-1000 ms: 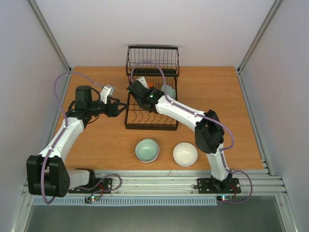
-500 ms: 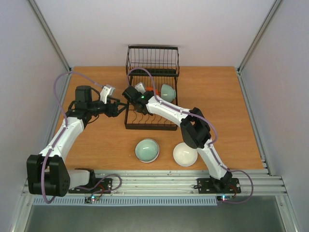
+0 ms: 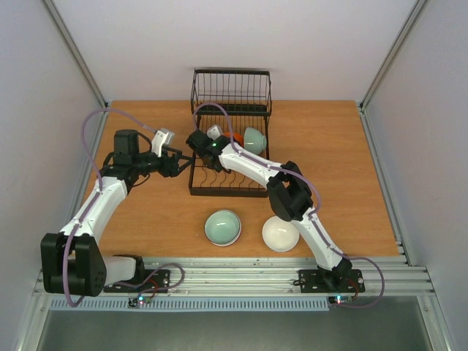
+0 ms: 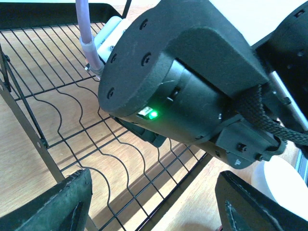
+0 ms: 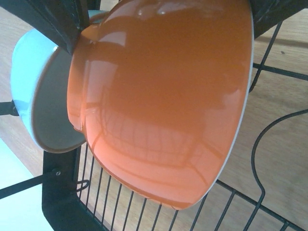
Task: Load the bowls into the dish rack
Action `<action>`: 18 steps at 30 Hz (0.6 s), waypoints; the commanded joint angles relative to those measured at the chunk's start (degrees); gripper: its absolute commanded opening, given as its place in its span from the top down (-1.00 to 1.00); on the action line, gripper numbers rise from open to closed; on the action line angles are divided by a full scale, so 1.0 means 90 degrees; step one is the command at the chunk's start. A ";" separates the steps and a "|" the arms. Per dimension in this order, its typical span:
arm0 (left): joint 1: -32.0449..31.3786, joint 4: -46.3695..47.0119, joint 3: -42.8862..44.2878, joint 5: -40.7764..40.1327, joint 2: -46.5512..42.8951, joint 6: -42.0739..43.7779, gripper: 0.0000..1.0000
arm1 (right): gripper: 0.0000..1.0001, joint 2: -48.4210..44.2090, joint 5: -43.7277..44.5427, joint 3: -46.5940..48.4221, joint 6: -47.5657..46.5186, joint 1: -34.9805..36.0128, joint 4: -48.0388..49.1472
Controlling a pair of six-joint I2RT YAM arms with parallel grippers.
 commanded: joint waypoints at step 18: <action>0.0070 0.0298 -0.0035 0.0211 0.0097 0.0034 -0.40 | 0.96 -0.0553 -0.1744 -0.0841 0.1178 -0.0622 0.0424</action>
